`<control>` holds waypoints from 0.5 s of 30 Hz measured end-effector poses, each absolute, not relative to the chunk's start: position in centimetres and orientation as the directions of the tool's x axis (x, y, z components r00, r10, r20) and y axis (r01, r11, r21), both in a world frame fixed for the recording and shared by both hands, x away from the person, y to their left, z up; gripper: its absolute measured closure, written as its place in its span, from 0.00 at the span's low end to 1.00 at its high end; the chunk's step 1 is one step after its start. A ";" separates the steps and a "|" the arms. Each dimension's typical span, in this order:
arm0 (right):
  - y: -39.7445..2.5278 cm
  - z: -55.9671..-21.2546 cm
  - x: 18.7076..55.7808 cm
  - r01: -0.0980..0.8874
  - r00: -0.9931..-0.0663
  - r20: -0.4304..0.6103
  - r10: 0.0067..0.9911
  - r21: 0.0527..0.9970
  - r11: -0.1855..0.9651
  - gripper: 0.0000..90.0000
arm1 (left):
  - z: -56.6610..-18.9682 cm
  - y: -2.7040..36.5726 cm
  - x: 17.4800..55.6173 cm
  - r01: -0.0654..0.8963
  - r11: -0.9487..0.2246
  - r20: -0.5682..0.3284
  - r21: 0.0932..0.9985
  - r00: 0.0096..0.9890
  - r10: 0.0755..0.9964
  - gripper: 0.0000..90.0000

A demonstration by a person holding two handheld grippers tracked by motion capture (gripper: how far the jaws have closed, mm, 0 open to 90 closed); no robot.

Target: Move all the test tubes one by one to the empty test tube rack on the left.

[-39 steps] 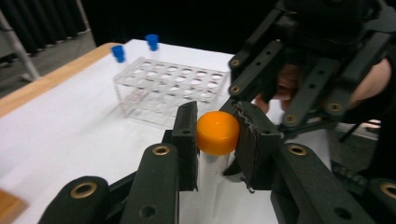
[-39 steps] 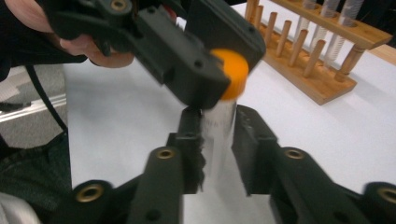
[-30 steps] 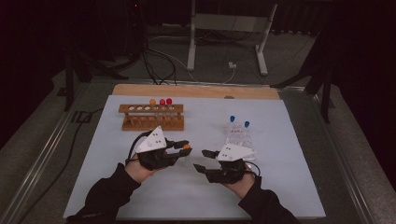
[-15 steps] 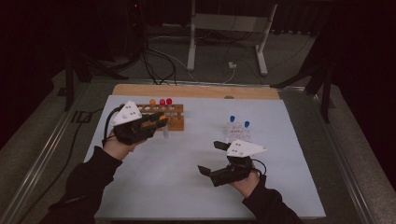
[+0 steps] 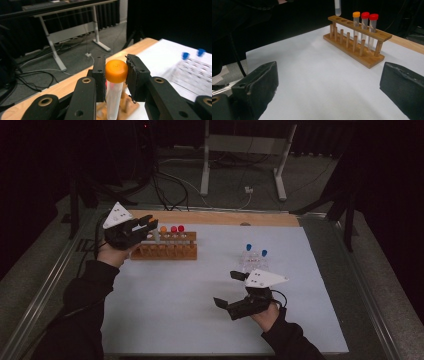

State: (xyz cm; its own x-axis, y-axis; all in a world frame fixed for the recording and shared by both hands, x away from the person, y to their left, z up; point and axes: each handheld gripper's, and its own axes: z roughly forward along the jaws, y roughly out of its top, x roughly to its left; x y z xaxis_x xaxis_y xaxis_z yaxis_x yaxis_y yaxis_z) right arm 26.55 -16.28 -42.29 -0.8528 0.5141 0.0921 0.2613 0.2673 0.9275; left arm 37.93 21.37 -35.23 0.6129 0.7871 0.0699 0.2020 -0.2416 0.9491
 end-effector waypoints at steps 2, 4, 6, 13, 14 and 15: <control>-16.3 -42.2 26.5 0.256 -0.851 0.087 0.518 0.930 0.264 0.02 | -35.3 21.6 38.6 0.212 -0.236 0.068 0.948 0.591 0.804 0.80; -16.4 -42.2 26.5 0.251 -0.853 0.084 0.515 0.931 0.264 0.02 | -35.5 21.9 39.3 0.218 -0.228 0.063 0.949 0.577 0.814 0.80; -16.4 -42.2 26.5 0.243 -0.852 0.077 0.518 0.934 0.261 0.02 | -35.7 22.0 40.0 0.230 -0.224 0.057 0.947 0.564 0.824 0.80; -16.6 -42.2 26.5 0.239 -0.853 0.071 0.517 0.934 0.266 0.02 | -37.0 22.1 42.0 0.245 -0.209 0.046 0.947 0.540 0.841 0.80; -16.6 -42.2 26.6 0.240 -0.853 0.072 0.517 0.934 0.266 0.02 | -37.2 22.1 42.3 0.250 -0.209 0.046 0.945 0.531 0.846 0.80; -16.6 -42.2 26.6 0.242 -0.853 0.075 0.516 0.933 0.265 0.02 | -37.4 22.1 42.6 0.256 -0.208 0.044 0.944 0.527 0.849 0.80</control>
